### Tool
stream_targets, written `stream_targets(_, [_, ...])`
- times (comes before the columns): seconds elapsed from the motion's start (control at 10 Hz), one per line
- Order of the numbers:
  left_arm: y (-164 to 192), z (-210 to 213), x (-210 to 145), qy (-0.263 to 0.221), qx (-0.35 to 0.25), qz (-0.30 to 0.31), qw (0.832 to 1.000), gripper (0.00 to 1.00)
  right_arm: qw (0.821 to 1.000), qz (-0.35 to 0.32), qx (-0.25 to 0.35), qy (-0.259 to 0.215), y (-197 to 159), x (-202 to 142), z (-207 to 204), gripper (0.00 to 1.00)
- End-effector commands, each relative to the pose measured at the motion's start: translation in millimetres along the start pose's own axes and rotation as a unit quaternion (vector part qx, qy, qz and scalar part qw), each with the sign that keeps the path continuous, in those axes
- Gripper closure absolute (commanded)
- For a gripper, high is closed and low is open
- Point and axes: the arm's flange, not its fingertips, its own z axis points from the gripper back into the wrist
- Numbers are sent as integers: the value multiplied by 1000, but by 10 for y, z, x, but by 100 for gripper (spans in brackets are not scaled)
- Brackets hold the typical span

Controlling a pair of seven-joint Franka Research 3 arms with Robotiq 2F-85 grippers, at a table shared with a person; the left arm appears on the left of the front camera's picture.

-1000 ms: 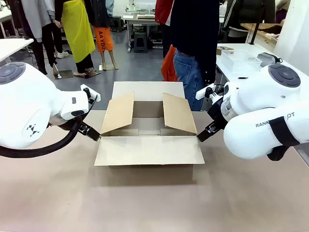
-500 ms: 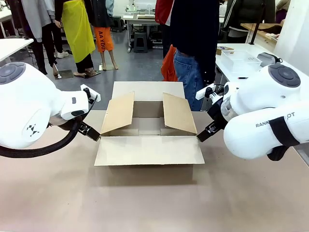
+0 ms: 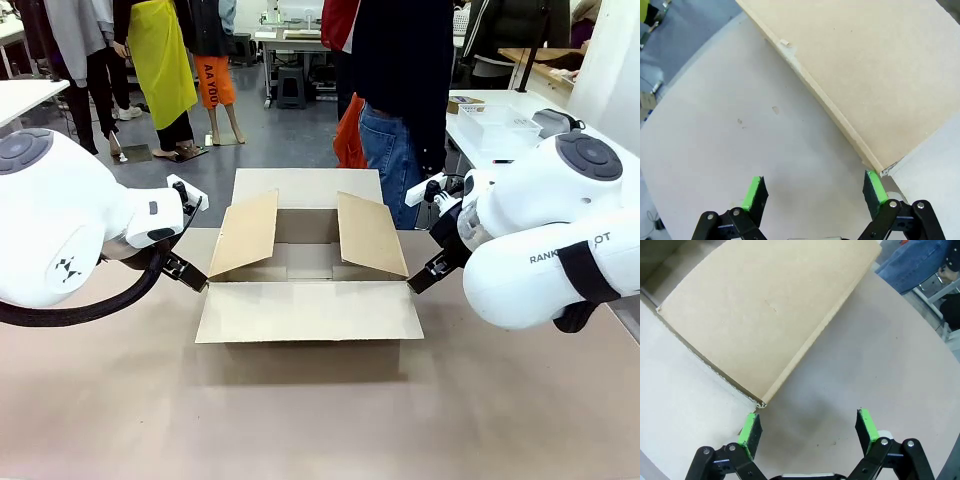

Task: Pack the gift set into the box.
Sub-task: Place both hands on the side flaps of the Package Box and spread them outward.

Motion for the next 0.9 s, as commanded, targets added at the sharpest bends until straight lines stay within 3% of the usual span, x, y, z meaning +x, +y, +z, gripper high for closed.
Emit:
stream_targets(0.0, [0,0,0,0,0,0,1000,0,1000,0,0,0,0,0,0,0])
stream_targets(0.2, [99,471,-99,38,-34,-4,999,0,998,-15,53,30,-201,-86,502,0])
stream_targets(0.3, [169,786,-169,39,-26,44,998,0,997,-44,57,26,-302,-131,794,0])
stream_targets(0.5, [329,1452,-359,-31,-57,128,990,0,989,-130,78,-2,-536,-286,1305,0])
stream_targets(0.6, [549,1728,-574,-79,-120,173,974,0,966,-223,127,-24,-801,-484,1544,0])
stream_targets(0.7, [853,1870,-857,-131,-195,230,944,0,921,-334,190,-61,-1133,-768,1744,0])
stream_targets(0.8, [1230,1906,-1234,-181,-272,285,901,0,861,-423,261,-109,-1514,-1175,1925,0])
